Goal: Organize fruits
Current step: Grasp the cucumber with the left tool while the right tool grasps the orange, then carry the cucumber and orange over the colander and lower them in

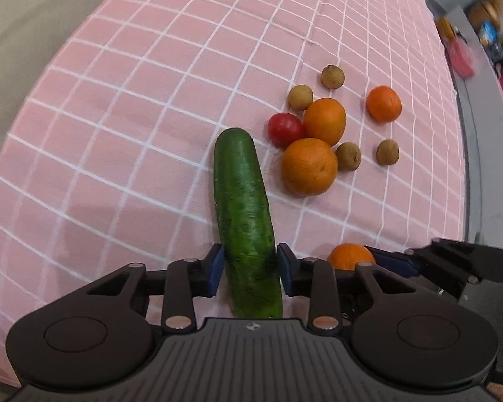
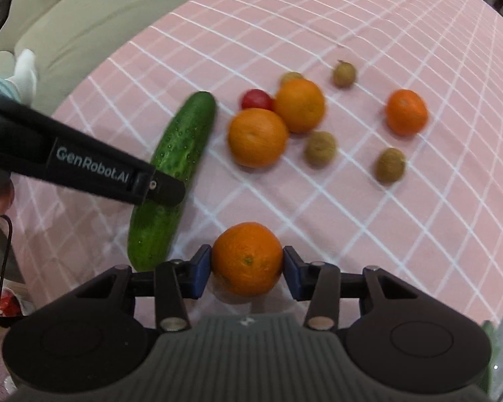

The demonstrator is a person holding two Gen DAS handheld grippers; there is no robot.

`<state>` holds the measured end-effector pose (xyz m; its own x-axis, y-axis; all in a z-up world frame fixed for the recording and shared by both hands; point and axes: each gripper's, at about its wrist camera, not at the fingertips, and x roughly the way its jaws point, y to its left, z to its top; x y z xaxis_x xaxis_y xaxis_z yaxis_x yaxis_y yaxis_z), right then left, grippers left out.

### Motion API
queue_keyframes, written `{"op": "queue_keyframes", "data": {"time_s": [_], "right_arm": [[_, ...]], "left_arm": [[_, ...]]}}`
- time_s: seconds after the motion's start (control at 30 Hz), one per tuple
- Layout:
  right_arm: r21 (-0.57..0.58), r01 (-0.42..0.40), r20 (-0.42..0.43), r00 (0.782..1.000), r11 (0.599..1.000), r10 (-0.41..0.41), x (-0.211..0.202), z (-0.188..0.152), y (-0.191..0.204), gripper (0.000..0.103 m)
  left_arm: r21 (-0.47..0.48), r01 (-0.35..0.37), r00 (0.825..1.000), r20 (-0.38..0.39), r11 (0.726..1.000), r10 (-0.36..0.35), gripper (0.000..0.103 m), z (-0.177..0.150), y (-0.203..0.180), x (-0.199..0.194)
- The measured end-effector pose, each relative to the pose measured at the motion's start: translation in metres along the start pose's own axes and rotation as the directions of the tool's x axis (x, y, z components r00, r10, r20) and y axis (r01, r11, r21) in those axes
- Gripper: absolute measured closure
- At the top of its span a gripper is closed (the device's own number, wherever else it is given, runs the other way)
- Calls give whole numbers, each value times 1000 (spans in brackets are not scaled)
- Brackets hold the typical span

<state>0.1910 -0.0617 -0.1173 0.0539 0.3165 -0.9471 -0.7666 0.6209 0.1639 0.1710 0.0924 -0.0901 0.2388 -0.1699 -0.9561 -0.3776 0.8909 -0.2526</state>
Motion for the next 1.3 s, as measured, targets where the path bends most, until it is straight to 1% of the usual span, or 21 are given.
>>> {"op": "queue_keyframes", "data": {"time_s": [0.07, 0.1, 0.13, 0.2, 0.23, 0.27, 0.43, 0.63, 0.7, 0.9, 0.97, 1.03, 1.1, 1.2, 1.3], "right_arm": [[4, -19, 5, 1000, 1000, 19, 2, 0, 7, 60], [4, -18, 7, 1000, 1000, 18, 4, 0, 10, 60], [5, -13, 7, 1000, 1000, 13, 6, 0, 13, 60], [16, -7, 5, 1000, 1000, 7, 9, 1, 14, 60], [25, -8, 5, 1000, 1000, 8, 10, 1, 14, 60], [34, -10, 6, 1000, 999, 10, 11, 1, 14, 60], [51, -7, 6, 1000, 999, 6, 14, 1, 13, 60], [63, -15, 20, 1000, 998, 13, 14, 1, 11, 60], [74, -21, 24, 1000, 997, 19, 13, -2, 11, 59], [66, 1, 51, 999, 998, -4, 12, -7, 16, 61], [70, 15, 69, 997, 997, -20, 9, -10, 18, 61], [89, 16, 91, 996, 996, -24, 3, -13, 19, 61], [106, 11, 119, 993, 994, -24, -5, -17, 21, 61], [131, 9, 164, 986, 991, -31, -21, -24, 26, 61], [152, -4, 221, 975, 988, -30, -38, -31, 31, 61]], "left_arm": [[27, -38, 999, 17, 999, 38, 66, 0, 1, -5], [32, -46, 998, 32, 998, 45, 65, 0, 2, -6], [23, -37, 999, 32, 999, 37, 65, 1, 3, -5], [-9, 1, 1000, 20, 1000, -1, 65, 1, 7, 0], [-22, 14, 1000, 21, 1000, -14, 63, 2, 8, 2], [-32, 16, 1000, 22, 999, -16, 60, 2, 8, 4], [-35, 19, 999, 38, 999, -18, 57, 3, 6, 11], [-50, 39, 998, 46, 998, -36, 57, 3, 4, 18], [-52, 46, 998, 50, 998, -43, 59, 2, 4, 19], [-31, 32, 997, 66, 999, -30, 60, 1, 1, 18], [-21, 20, 997, 76, 1000, -19, 61, -2, 1, 14], [-21, 30, 996, 81, 999, -28, 61, -4, 3, 11], [-23, 45, 995, 89, 999, -43, 61, -6, 5, 4], [-3, 62, 992, 108, 998, -61, 61, -11, 4, -12], [15, 102, 985, 135, 995, -103, 61, -15, 4, -32]]}}
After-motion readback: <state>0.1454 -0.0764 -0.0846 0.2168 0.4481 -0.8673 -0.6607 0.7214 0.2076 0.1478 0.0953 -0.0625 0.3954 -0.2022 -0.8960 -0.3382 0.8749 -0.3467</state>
